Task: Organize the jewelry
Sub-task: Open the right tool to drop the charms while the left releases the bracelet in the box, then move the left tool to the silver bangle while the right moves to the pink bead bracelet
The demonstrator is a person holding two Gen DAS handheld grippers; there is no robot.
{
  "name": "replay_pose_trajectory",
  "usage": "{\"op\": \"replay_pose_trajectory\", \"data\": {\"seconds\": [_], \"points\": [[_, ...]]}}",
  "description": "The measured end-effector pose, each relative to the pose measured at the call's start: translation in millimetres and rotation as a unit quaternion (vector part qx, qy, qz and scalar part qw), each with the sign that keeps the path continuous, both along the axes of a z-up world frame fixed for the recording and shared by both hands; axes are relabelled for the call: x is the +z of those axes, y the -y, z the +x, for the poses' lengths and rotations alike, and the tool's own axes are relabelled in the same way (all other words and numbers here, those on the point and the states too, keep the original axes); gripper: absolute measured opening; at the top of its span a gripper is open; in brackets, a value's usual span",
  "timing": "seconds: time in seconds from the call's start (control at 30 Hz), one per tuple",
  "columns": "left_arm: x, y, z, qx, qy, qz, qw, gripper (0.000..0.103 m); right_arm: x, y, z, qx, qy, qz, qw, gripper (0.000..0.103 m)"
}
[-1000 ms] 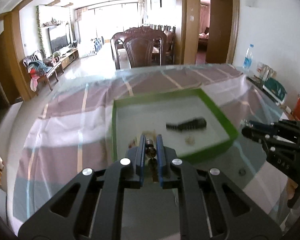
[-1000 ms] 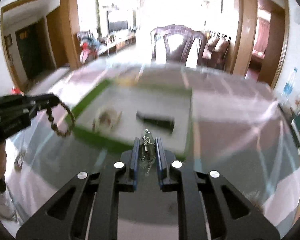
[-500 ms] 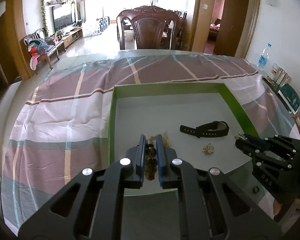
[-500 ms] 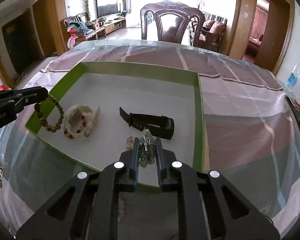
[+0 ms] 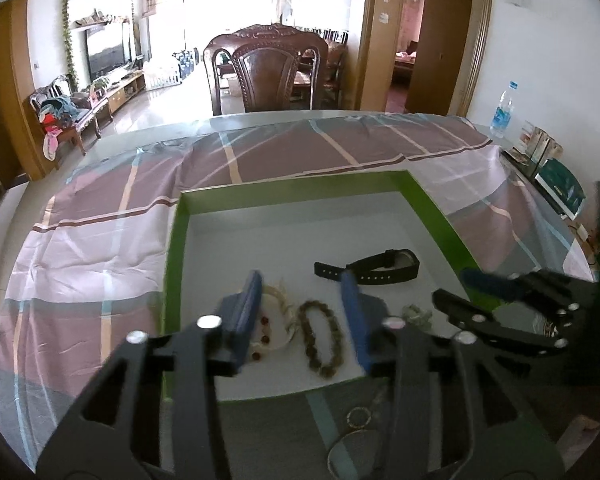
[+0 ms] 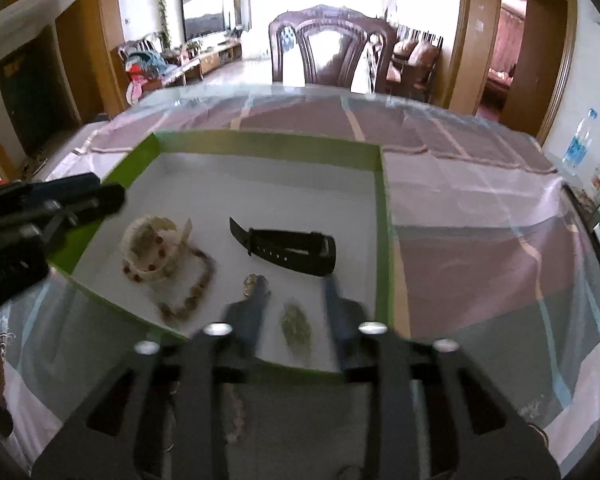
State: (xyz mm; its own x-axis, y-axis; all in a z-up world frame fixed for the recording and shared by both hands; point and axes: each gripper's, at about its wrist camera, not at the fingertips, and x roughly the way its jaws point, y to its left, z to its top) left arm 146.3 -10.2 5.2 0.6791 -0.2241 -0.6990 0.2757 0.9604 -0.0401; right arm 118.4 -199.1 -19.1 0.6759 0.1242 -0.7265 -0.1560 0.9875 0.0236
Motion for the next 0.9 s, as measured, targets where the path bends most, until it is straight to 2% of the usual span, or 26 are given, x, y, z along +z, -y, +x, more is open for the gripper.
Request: {"op": "replay_pose_trajectory", "data": {"seconds": [0.1,0.17,0.3,0.37,0.47,0.53,0.67,0.8,0.83,0.9], "points": [[-0.6,-11.0,-15.8,0.011,-0.010,0.016,0.9998,0.042,12.5,-2.2,-25.0,0.038,0.004,0.017,0.999,0.038],[-5.0,-17.3,-28.7,0.011,-0.024,0.021,0.9994,0.042,11.8,-8.4,-38.9,0.063,-0.003,0.012,0.998,0.038],[-24.8,-19.0,-60.0,-0.013,-0.044,0.040,0.9981,0.043,-24.1,-24.5,-49.4,0.089,-0.055,-0.010,0.994,0.038],[-41.6,-14.9,-72.3,-0.034,-0.062,0.044,0.9965,0.045,-49.4,-25.9,-42.9,0.079,-0.085,-0.017,0.993,0.038],[-63.3,-6.4,-81.9,-0.060,-0.084,0.050,0.9934,0.053,-69.0,-25.7,-37.2,0.063,-0.106,-0.032,0.992,0.038],[-76.6,-0.4,-84.9,-0.076,-0.094,0.054,0.9912,0.054,-70.3,-25.9,-40.5,0.067,-0.100,-0.043,0.992,0.039],[-93.1,3.4,-80.4,-0.070,-0.103,0.068,0.9898,0.054,-70.7,-25.4,-54.1,0.098,-0.094,-0.066,0.989,0.048],[-104.8,0.6,-75.9,-0.056,-0.104,0.070,0.9906,0.061,-74.6,-20.7,-67.4,0.134,-0.101,-0.026,0.986,0.054],[-105.4,-0.2,-76.2,-0.053,-0.100,0.066,0.9914,0.063,-75.4,-20.7,-68.4,0.131,-0.096,-0.025,0.986,0.058],[-106.2,-0.1,-74.7,-0.051,-0.099,0.064,0.9917,0.063,-76.0,-20.7,-67.3,0.117,-0.088,-0.029,0.989,0.058]]}}
